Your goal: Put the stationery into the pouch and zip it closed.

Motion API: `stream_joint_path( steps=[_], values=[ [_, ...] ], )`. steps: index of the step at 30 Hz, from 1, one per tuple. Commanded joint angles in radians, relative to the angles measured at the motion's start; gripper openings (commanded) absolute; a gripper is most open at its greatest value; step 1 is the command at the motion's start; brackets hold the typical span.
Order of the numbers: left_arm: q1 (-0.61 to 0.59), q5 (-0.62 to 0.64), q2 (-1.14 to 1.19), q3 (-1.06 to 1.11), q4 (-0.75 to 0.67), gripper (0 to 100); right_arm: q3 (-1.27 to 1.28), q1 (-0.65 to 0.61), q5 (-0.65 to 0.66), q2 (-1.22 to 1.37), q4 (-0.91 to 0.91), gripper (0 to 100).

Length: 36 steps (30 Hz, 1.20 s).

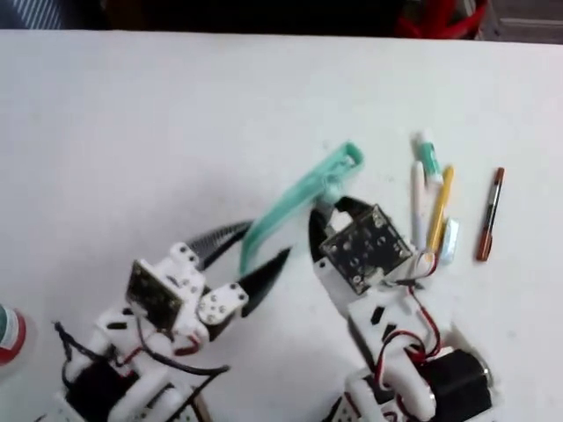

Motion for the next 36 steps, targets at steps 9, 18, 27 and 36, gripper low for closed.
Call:
stream_joint_path(
  steps=[9,18,27,36],
  values=[
    [0.004,-0.017,-0.001,0.147,-0.169,9,-0.077,-0.005,0.012,0.024,-0.042,1.9],
    [-0.117,0.133,-0.001,0.152,-0.244,2,-0.373,-0.005,0.005,0.337,0.110,1.9],
    [-0.038,0.109,0.001,0.055,-0.078,2,-0.552,-0.005,0.002,0.492,0.263,1.9],
    [-0.035,0.081,0.088,-0.242,0.166,2,-0.552,-0.005,0.002,0.481,0.291,1.9]
  ],
)
